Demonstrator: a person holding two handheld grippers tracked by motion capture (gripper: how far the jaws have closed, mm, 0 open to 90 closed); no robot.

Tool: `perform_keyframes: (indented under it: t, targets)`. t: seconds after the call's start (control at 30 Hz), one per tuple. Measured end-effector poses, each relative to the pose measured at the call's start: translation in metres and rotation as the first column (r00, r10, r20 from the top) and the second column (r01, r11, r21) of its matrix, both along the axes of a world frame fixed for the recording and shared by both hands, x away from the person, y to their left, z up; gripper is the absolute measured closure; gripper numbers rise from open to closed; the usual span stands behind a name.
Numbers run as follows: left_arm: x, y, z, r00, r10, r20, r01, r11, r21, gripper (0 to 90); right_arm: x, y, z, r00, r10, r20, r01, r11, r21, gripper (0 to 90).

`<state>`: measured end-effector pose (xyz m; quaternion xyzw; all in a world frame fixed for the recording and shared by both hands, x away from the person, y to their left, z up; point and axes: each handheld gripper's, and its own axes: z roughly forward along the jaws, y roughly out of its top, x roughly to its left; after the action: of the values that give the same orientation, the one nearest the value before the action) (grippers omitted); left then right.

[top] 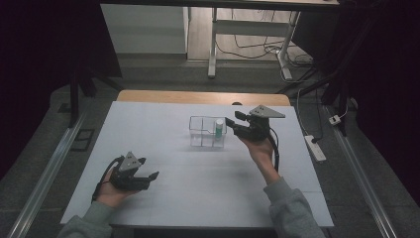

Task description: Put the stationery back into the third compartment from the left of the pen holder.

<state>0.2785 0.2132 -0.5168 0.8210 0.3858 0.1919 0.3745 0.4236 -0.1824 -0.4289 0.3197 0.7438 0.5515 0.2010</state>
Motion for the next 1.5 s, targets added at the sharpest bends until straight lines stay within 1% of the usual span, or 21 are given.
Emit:
perform_keyframes:
  t: [0.03,0.13,0.23,0.3,0.53,0.57,0.63,0.73,0.77,0.83,0.9,0.97,1.0,1.07,1.13,1.27,1.3,1.33,1.37,1.4,1.5]
  targets:
    - [0.0,0.0,0.0,1.0,0.001,0.001,-0.001,1.0,0.001,28.0,-0.001,-0.001,0.0,1.0,0.0,-0.002,0.0,1.0,-0.011,45.4]
    - [0.0,0.001,0.0,1.0,0.005,-0.002,-0.005,1.0,-0.003,27.9,-0.005,-0.005,-0.003,0.9998,0.015,-0.016,-0.015,1.0,-0.016,44.9]
    - [0.0,0.0,0.0,1.0,0.002,-0.006,-0.002,1.0,-0.003,27.8,-0.011,-0.011,-0.009,0.9987,0.032,-0.039,-0.034,0.998,-0.046,44.6]
    - [0.0,0.0,0.0,1.0,0.0,-0.006,0.0,1.0,-0.004,27.6,-0.016,-0.017,-0.012,0.9983,0.034,-0.047,-0.037,0.997,-0.065,44.5]
    - [0.0,0.0,0.0,1.0,0.001,-0.004,-0.001,1.0,-0.01,27.5,-0.032,-0.039,-0.021,0.9971,0.02,-0.074,-0.027,0.995,-0.094,42.6]
    - [0.0,0.0,0.0,1.0,0.001,-0.004,-0.001,1.0,-0.01,27.5,-0.036,-0.043,-0.023,0.9974,0.018,-0.07,-0.025,0.995,-0.097,42.6]
    - [0.0,0.0,0.0,1.0,0.001,-0.003,-0.001,0.9999,-0.01,27.5,-0.041,-0.051,-0.026,0.9967,0.015,-0.08,-0.024,0.994,-0.104,42.2]
    - [0.0,0.001,0.0,1.0,0.001,-0.005,-0.001,0.9999,-0.015,27.5,-0.05,-0.062,-0.032,0.9967,0.019,-0.079,-0.029,0.992,-0.125,42.2]
    - [0.001,0.001,0.0,1.0,0.003,-0.004,-0.003,0.9998,-0.019,27.5,-0.053,-0.066,-0.033,0.9963,0.021,-0.083,-0.032,0.99,-0.139,41.9]
    - [0.001,0.001,0.0,1.0,0.004,-0.002,-0.005,0.9998,-0.017,27.5,-0.061,-0.073,-0.036,0.9975,0.018,-0.068,-0.028,0.988,-0.151,41.8]
    - [0.001,0.001,0.0,1.0,0.005,-0.003,-0.006,0.9998,-0.018,27.5,-0.066,-0.079,-0.038,0.9972,0.019,-0.072,-0.031,0.986,-0.165,40.9]
    - [0.001,0.002,0.001,1.0,0.008,-0.004,-0.008,0.9998,-0.021,27.5,-0.072,-0.085,-0.042,0.9975,0.013,-0.07,-0.024,0.986,-0.164,40.9]
    - [0.001,0.002,0.001,1.0,0.008,-0.004,-0.008,0.9998,-0.019,27.5,-0.074,-0.088,-0.044,0.997,0.011,-0.077,-0.024,0.986,-0.163,40.6]
    - [0.0,0.002,0.001,0.9999,0.011,-0.003,-0.012,0.9998,-0.019,27.5,-0.079,-0.092,-0.048,0.9966,0.001,-0.083,-0.015,0.984,-0.179,40.2]
    - [0.0,0.002,0.001,0.9999,0.013,-0.001,-0.013,0.9996,-0.024,27.5,-0.083,-0.096,-0.054,0.9955,0.0,-0.095,-0.017,0.984,-0.179,39.9]
    - [-0.001,0.004,0.002,0.9999,0.016,0.001,-0.016,0.9996,-0.022,27.5,-0.092,-0.101,-0.063,0.9947,0.001,-0.103,-0.024,0.973,-0.228,39.3]
    - [-0.001,0.004,0.001,0.9998,0.018,0.0,-0.018,0.9995,-0.025,27.4,-0.094,-0.102,-0.064,0.9951,-0.013,-0.098,-0.012,0.97,-0.242,39.3]
    - [-0.001,0.005,0.001,0.9998,0.021,0.001,-0.021,0.9994,-0.027,27.5,-0.095,-0.103,-0.065,0.9948,0.001,-0.102,-0.025,0.973,-0.231,39.2]
    - [-0.001,0.006,0.001,0.9997,0.023,0.001,-0.023,0.9993,-0.03,27.5,-0.096,-0.103,-0.066,0.9948,-0.003,-0.102,-0.021,0.973,-0.231,39.1]
    - [-0.001,0.006,0.002,0.9997,0.023,0.001,-0.023,0.9992,-0.034,27.5,-0.097,-0.104,-0.066,0.9946,0.001,-0.104,-0.026,0.97,-0.24,39.0]
    - [-0.001,0.006,0.002,0.9997,0.022,0.002,-0.022,0.9993,-0.032,27.5,-0.099,-0.106,-0.068,0.9946,0.005,-0.104,-0.03,0.971,-0.238,39.0]
